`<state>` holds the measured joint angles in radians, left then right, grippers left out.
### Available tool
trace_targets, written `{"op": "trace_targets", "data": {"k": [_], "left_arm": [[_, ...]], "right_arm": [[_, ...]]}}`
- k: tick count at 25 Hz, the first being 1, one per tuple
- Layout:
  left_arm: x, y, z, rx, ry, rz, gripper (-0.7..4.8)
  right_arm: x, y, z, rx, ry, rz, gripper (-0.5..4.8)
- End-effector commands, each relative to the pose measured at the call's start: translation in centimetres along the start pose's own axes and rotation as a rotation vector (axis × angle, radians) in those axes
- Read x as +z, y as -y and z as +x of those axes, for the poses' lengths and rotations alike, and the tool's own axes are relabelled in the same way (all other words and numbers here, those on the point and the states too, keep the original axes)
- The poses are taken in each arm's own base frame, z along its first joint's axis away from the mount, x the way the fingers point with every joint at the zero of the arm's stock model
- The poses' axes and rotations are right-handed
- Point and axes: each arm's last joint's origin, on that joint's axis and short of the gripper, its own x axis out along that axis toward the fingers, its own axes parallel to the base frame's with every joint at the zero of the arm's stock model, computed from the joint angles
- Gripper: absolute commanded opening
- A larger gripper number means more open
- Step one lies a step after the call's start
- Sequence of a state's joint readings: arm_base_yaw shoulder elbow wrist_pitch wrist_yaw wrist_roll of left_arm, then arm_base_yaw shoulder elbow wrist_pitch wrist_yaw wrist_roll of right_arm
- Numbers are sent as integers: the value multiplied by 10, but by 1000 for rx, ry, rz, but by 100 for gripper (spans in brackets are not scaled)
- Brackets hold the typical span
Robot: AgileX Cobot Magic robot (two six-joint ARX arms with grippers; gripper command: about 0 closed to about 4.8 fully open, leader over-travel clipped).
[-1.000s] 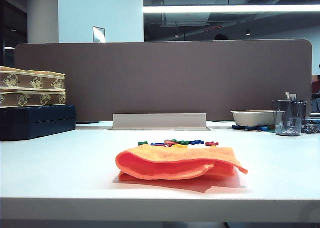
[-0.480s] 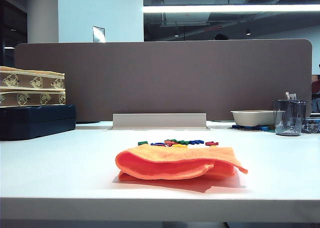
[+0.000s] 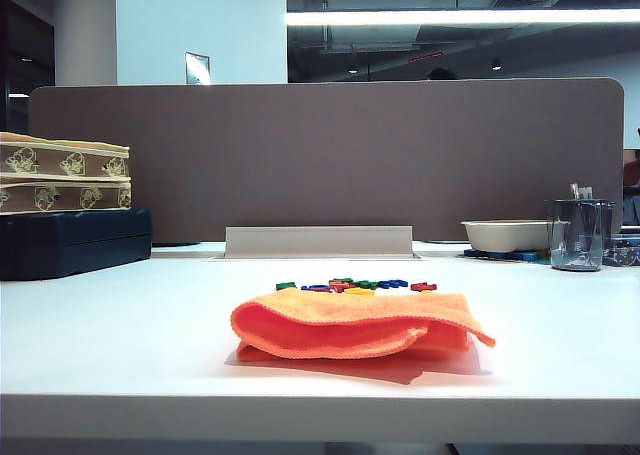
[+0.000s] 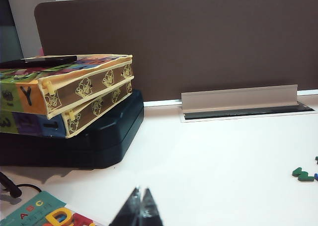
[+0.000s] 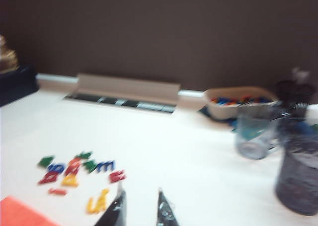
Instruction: Use an orange cloth to wipe the letter magnets on the table away for a distance.
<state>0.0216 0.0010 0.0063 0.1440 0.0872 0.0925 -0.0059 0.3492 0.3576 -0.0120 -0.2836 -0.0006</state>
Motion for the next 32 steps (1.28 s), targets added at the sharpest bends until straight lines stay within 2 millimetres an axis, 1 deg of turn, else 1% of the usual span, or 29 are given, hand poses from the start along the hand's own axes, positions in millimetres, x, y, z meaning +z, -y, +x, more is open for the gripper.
{"op": "trace_targets", "data": {"k": [1, 3, 6, 8, 12, 14, 16, 19, 25, 27, 29, 32], "left_arm": [[2, 0, 0, -4, 10, -3, -1], [1, 0, 0, -4, 9, -3, -1], [1, 0, 0, -4, 3, -3, -2], [-1, 0, 0, -4, -15, -4, -2], [-2, 0, 0, -1, -19, -4, -5], [-3, 0, 0, 4, -28, -5, -5], [-6, 0, 0, 17, -67, -8, -5], [-9, 0, 0, 14, -98, -10, -5], [-10, 0, -1, 13, -108, -11, -5], [-10, 0, -1, 13, -108, -11, -5], [-11, 0, -1, 13, -110, -11, -5], [-11, 0, -1, 13, -116, -11, -5]], "right_arm": [[12, 0, 12, 119, 4, -6, 115], [14, 2, 29, 245, -25, 33, 117], [8, 5, 43, 270, -67, 54, 117], [-1, 7, 53, 272, -124, 74, 118], [-12, 5, 66, 316, -166, -2, 141], [-16, 1, 72, 344, -182, -20, 141], [-23, -6, 82, 391, -208, -20, 141], [-30, -14, 90, 437, -231, -17, 161], [-47, -31, 106, 480, -296, -26, 247], [-53, -36, 110, 504, -312, -43, 253], [-66, -48, 116, 555, -356, -91, 257], [-74, -57, 120, 581, -379, -102, 280]]}}
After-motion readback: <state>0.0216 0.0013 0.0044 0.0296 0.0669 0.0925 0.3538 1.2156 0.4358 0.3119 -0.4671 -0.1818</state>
